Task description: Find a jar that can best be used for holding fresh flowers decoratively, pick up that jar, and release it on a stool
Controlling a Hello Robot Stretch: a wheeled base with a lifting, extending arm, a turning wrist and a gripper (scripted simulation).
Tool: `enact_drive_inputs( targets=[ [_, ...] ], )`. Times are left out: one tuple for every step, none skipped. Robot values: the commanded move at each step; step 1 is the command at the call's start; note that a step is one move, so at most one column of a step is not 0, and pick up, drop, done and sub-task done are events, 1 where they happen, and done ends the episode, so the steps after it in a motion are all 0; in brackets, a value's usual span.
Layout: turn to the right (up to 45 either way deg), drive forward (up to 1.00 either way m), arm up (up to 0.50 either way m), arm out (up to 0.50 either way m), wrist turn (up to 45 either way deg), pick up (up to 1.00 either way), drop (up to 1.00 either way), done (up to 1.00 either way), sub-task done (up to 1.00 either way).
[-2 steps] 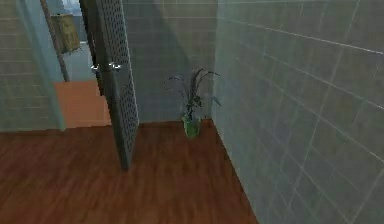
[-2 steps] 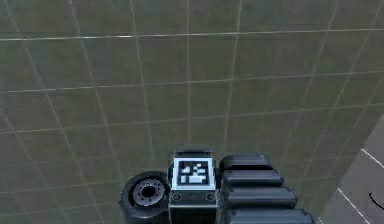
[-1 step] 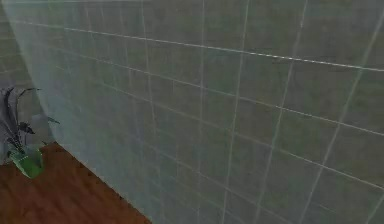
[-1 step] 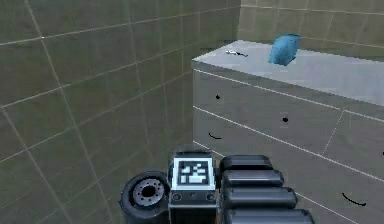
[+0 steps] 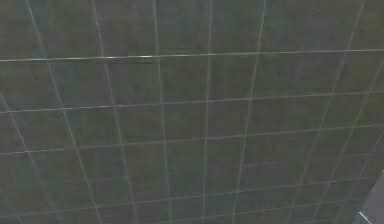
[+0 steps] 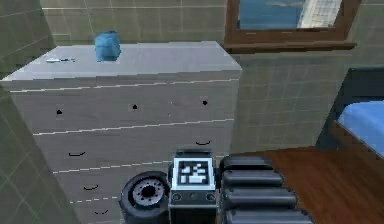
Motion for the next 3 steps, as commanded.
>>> enact_drive_inputs(
  targets=[
    [12.0,0.00,0.00,0.00,0.0,0.00,0.00,0.00,0.00],
    [-45.0,0.00,0.00,0.00,0.0,0.00,0.00,0.00,0.00],
    [-45.0,0.00,0.00,0.00,0.0,0.00,0.00,0.00,0.00]
  ],
)
